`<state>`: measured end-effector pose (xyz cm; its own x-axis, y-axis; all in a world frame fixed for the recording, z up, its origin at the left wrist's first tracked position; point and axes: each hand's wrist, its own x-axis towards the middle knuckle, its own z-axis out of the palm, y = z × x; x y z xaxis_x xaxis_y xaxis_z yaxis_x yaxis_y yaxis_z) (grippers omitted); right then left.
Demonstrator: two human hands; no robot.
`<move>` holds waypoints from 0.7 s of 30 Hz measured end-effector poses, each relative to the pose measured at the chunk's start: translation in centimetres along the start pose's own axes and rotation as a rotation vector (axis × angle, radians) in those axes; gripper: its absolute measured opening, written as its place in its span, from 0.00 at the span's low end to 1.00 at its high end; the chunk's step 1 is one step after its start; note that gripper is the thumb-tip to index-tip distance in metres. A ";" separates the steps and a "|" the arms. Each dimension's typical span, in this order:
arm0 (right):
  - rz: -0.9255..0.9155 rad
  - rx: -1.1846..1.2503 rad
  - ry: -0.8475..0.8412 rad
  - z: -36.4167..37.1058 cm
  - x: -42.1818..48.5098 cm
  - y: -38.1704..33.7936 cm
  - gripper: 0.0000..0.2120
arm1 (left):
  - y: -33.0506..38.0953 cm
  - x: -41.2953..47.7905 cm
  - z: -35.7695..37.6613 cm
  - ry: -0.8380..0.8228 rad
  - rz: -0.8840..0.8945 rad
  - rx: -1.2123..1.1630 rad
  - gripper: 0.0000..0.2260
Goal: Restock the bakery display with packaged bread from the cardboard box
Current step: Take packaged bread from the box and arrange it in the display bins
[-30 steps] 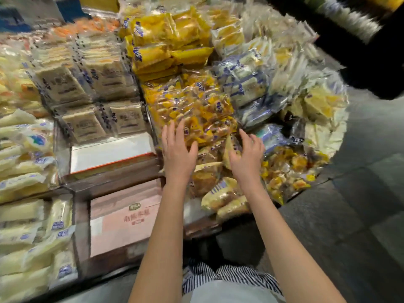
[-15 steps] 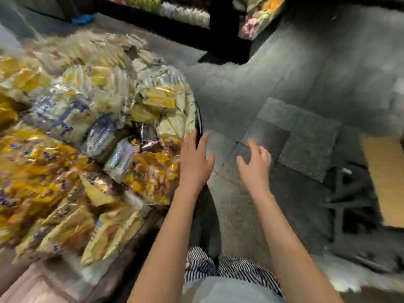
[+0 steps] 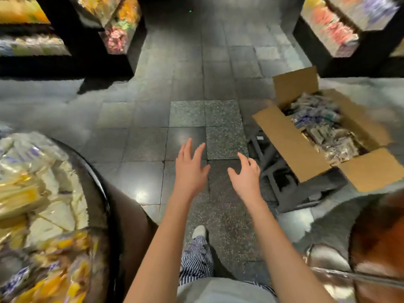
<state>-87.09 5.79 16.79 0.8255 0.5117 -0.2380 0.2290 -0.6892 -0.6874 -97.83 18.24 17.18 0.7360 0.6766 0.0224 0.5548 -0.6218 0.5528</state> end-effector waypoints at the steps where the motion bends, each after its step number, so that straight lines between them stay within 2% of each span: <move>1: 0.018 0.009 0.000 0.0 1.6 -0.4 0.28 | -0.1 2.0 0.0 -0.007 0.009 -0.003 0.28; 8: 0.127 0.024 0.075 -2.5 11.2 -1.5 0.28 | 1.8 15.0 1.0 -0.077 0.041 -0.038 0.27; 13: 0.324 0.082 0.155 -6.0 15.0 2.2 0.28 | 5.9 20.7 5.1 -0.225 0.166 -0.006 0.27; 17: 0.407 0.170 0.310 -9.1 17.9 5.0 0.26 | 9.7 24.8 9.2 -0.362 0.229 0.043 0.27; 21: 0.485 0.224 0.381 -12.2 21.7 8.6 0.26 | 14.3 28.5 14.0 -0.460 0.287 0.036 0.26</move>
<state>-60.90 4.75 14.12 0.9424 -0.0766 -0.3255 -0.2945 -0.6510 -0.6996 -63.53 23.12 14.03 0.9491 0.2405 -0.2035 0.3140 -0.7748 0.5487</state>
